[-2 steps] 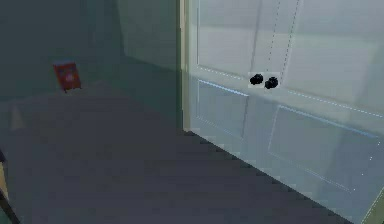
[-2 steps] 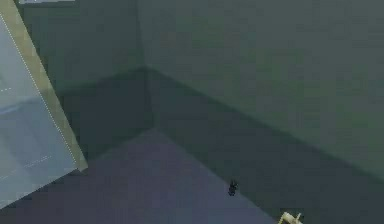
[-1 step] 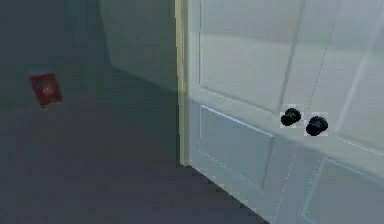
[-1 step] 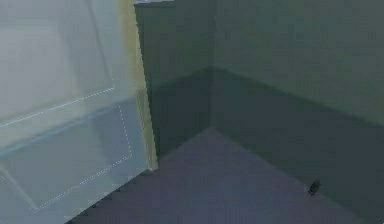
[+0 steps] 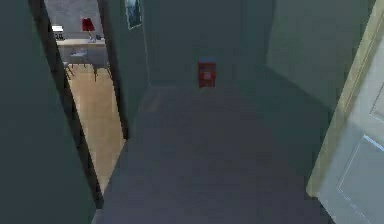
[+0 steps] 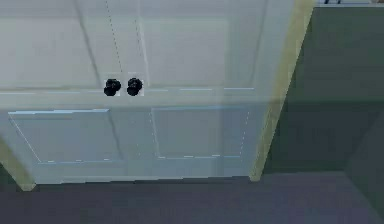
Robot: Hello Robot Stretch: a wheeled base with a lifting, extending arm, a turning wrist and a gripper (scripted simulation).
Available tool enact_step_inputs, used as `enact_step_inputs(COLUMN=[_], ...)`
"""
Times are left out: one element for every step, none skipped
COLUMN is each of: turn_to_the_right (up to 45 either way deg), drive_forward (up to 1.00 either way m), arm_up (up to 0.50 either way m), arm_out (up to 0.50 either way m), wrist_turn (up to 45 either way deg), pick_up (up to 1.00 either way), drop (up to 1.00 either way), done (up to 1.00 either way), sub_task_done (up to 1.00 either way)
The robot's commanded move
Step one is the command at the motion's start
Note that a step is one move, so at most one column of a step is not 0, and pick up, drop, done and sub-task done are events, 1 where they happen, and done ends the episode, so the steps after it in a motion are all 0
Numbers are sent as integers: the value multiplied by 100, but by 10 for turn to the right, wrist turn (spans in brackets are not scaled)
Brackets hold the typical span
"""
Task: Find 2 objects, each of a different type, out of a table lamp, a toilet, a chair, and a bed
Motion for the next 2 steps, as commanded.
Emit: enact_step_inputs(turn_to_the_right=[0, -60], drive_forward=[100, 0], arm_up=[0, 0], arm_out=[0, 0], wrist_turn=[0, 0], pick_up=[0, 0], drop=[0, 0], done=[0, 0], sub_task_done=[0, 0])
